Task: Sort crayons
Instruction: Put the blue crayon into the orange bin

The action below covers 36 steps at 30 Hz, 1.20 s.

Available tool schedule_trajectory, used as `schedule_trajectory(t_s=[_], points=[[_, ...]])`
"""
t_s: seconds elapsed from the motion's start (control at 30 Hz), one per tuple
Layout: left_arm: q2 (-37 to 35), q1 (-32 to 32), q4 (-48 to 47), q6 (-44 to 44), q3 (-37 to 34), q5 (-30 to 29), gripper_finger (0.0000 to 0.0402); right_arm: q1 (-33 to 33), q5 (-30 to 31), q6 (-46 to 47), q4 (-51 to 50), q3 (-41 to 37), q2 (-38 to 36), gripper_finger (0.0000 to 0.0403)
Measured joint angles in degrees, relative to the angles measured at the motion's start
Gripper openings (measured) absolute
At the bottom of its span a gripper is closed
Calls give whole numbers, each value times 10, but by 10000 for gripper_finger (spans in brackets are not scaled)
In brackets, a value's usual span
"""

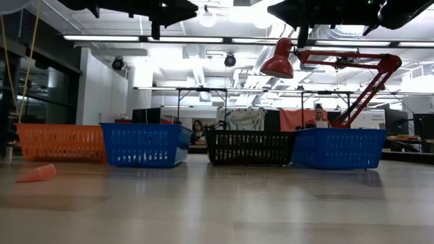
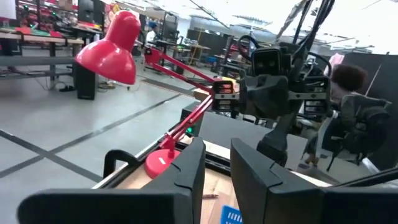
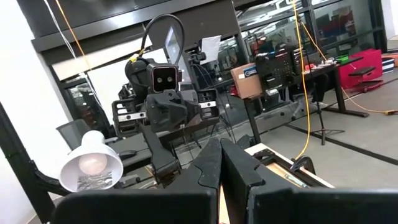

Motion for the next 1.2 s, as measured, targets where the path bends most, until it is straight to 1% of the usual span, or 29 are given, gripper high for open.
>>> schedule_trajectory(t_s=[0.17,0.27,0.43,0.5,0.53,0.6,0.7,0.77,0.83,0.93,1.0,1.1,1.2], points=[[0,8,-4,0,0,16,65,0,1,-2,5,0,9,0],[0,10,-12,3,0,18,65,0,3,2,28,0,27,0],[0,10,-52,50,0,20,65,6,3,6,59,0,62,0],[0,16,-73,51,2,14,65,9,4,10,78,0,74,0],[0,24,-99,43,11,6,65,9,4,18,86,0,80,0],[1,58,-185,25,44,-11,65,9,3,31,95,0,88,0],[26,140,-334,19,112,-21,65,5,7,31,82,5,96,0],[56,204,-415,9,152,-21,65,0,10,27,70,18,102,0],[92,264,-471,-13,187,-21,65,-6,10,18,54,32,105,0],[150,332,-568,-37,207,-21,65,-14,10,2,18,57,110,0],[187,356,-619,-51,206,-20,65,-20,10,1,-8,71,110,0],[240,374,-663,-77,206,-19,65,-27,10,1,-40,83,110,0],[285,378,-655,-91,206,-23,65,-32,10,1,-48,86,110,0]])
